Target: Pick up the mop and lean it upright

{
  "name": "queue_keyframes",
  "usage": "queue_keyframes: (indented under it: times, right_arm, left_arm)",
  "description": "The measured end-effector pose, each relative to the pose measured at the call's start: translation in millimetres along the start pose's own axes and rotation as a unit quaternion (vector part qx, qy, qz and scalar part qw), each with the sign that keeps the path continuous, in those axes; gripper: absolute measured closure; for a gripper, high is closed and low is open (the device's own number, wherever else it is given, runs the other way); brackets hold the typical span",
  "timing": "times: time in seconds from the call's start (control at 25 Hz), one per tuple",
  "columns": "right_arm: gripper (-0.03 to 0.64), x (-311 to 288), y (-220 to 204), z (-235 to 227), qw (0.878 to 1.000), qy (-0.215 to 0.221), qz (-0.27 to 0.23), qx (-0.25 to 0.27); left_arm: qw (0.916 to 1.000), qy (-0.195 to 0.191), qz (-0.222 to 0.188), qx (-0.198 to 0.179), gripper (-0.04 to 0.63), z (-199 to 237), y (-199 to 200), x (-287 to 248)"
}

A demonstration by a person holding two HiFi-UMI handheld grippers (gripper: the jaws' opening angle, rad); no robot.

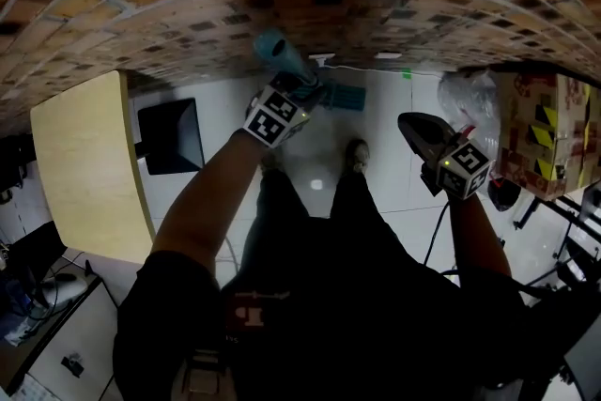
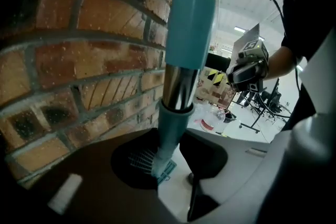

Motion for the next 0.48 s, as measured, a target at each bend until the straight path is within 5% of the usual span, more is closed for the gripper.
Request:
queue_keyframes:
  times: [0.48]
  right_arm:
    - [0.603, 22, 62, 20, 0.999, 0.002, -0.039, 0.031]
  left_arm:
    - [0.9992, -0.003, -0.037, 0.016, 0.466, -31, 76, 72]
Point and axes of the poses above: the fingertips, and each gripper's own axes: x backward along the fingers, z to its left, y out of its top, the point moved 5 cm from there along x, backward along the fingers, and after that the axes turned 9 degrees about -y, right-handed, at the moved point
